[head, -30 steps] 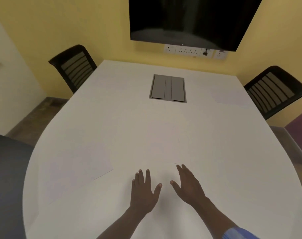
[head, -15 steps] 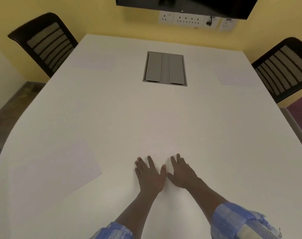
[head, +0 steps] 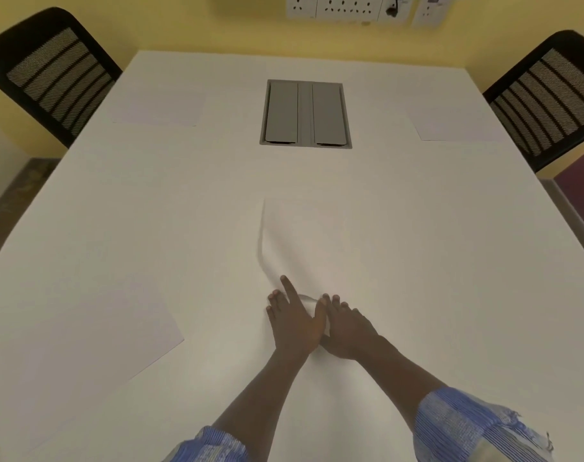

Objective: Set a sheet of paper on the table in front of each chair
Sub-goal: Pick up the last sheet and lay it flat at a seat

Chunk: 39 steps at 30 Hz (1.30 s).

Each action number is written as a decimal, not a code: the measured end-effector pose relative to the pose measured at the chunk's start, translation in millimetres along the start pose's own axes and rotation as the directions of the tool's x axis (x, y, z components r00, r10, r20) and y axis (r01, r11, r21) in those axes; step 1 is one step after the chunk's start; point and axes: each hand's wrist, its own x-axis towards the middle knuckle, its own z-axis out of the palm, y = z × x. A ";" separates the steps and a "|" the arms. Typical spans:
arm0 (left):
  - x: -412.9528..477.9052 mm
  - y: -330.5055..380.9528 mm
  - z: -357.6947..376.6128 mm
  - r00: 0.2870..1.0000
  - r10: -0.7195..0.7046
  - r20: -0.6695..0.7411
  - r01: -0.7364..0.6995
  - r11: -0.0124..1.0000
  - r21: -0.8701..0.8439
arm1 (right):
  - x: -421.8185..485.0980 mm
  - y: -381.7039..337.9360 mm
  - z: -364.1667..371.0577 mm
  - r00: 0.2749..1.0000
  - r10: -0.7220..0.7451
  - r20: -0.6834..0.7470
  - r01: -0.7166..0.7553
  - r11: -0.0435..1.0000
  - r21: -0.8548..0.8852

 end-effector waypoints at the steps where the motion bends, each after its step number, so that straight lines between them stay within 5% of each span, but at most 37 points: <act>1: 3.2 3.1 -2.5 1.000 0.001 -0.002 -0.002 0.992 -0.130 | -0.5 0.9 -0.1 1.000 -0.002 0.002 0.002 1.000 0.002; 5: 25.2 12.1 -21.6 0.986 -0.154 0.056 0.151 0.722 -0.675 | -4.2 6.0 -0.2 1.000 -0.016 0.018 0.017 1.000 -0.013; 8: 44.5 13.3 -38.1 0.954 -0.281 0.106 0.248 0.541 -0.803 | -6.4 7.0 -0.1 1.000 -0.019 0.019 0.020 1.000 -0.019; 13: 49.4 15.3 -62.5 0.952 -0.280 0.122 0.287 0.682 -0.673 | -11.2 2.8 -12.9 0.999 0.018 0.050 -0.022 0.995 0.096; 16: 39.4 29.1 -80.2 0.967 -0.206 0.152 0.252 0.658 -0.710 | -20.8 -6.9 -26.1 0.988 0.070 -0.139 -0.043 0.982 0.184; 19: 16.6 48.5 -96.7 0.976 -0.119 0.181 0.216 0.602 -0.769 | -38.9 -22.1 -41.4 0.874 0.138 -0.466 0.000 0.959 0.284; 22: -16.9 67.6 -114.8 0.978 -0.030 0.208 0.193 0.515 -0.835 | -65.2 -31.4 -63.9 0.647 0.154 -0.747 0.089 0.957 0.275; 25: -44.8 74.1 -133.7 0.967 0.050 0.250 0.199 0.467 -0.862 | -98.4 -26.7 -89.5 0.494 0.103 -0.863 0.114 0.977 0.182; 28: -51.7 59.9 -151.4 0.923 0.030 0.383 0.343 0.379 -0.859 | -138.2 -11.1 -119.4 0.479 -0.017 -0.878 0.203 0.975 0.092; 33: -51.6 26.8 -147.6 0.713 0.062 0.698 0.678 0.190 -0.710 | -215.7 13.1 -169.3 0.454 -0.175 -0.874 0.310 0.950 -0.029; 36: -61.6 20.8 -124.7 0.614 0.142 0.776 0.765 0.137 -0.630 | -264.0 18.1 -189.2 0.527 -0.135 -0.839 0.318 0.947 0.047; 39: -71.4 29.7 -110.0 0.608 0.213 0.765 0.743 0.186 -0.643 | -306.9 24.8 -200.7 0.597 -0.108 -0.795 0.336 0.934 0.126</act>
